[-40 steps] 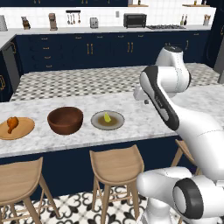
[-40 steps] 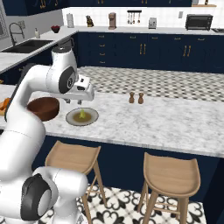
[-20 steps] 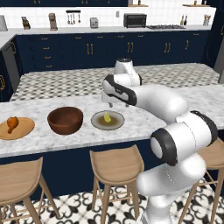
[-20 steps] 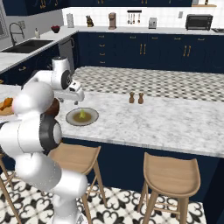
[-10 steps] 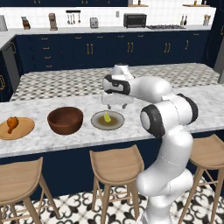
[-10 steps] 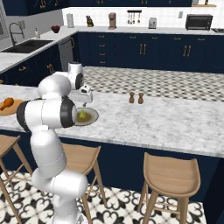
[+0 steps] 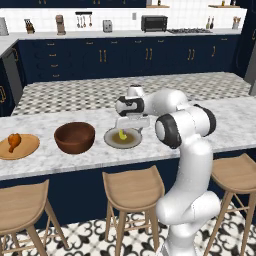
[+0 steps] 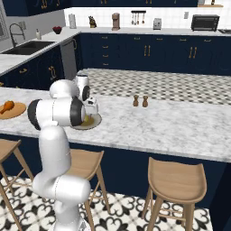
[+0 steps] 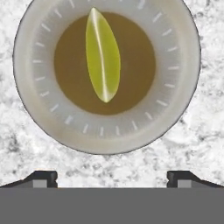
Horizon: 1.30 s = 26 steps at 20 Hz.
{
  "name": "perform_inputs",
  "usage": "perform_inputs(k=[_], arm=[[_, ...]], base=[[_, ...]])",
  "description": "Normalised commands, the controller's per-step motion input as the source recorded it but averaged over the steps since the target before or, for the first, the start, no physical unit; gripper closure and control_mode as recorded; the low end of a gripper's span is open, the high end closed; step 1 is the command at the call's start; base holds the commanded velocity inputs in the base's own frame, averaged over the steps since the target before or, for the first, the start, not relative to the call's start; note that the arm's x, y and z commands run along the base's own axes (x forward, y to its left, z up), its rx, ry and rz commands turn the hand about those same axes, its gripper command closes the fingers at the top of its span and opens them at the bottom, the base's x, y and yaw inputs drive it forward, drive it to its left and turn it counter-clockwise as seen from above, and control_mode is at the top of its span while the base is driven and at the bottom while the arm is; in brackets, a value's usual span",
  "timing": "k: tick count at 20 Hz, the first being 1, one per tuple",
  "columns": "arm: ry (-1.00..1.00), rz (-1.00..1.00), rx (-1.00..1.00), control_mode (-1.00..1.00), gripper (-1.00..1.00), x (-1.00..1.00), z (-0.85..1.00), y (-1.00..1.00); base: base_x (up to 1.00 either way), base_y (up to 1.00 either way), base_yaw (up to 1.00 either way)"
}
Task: Pick the chicken drumstick and lemon wedge from their plates and place them in the bowl. Then put the bowl in the fridge.
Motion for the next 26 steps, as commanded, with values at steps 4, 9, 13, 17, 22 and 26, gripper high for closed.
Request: perform_inputs(k=[4, 9, 13, 17, 22, 26], arm=[[0.00, 0.04, 0.00, -1.00, -1.00, 0.27, -0.46, 0.18], [0.01, 0.01, 0.04, -1.00, -1.00, 0.28, -0.34, 0.34], [-0.03, 0.00, 0.01, -1.00, -1.00, 0.41, -0.25, 0.00], [-0.08, 0.00, 0.00, -1.00, -1.00, 0.57, -0.11, 0.00], [-0.02, 0.00, 0.00, -1.00, -1.00, 0.38, -0.30, 0.03], [0.03, 0.00, -0.02, -1.00, 1.00, 0.02, -0.37, 0.00]], base=[[0.00, 0.00, 0.00], [0.00, 0.00, 0.00], [0.00, 0.00, 0.00], [0.00, 0.00, 0.00], [0.00, 0.00, 0.00], [0.00, 0.00, 0.00]])
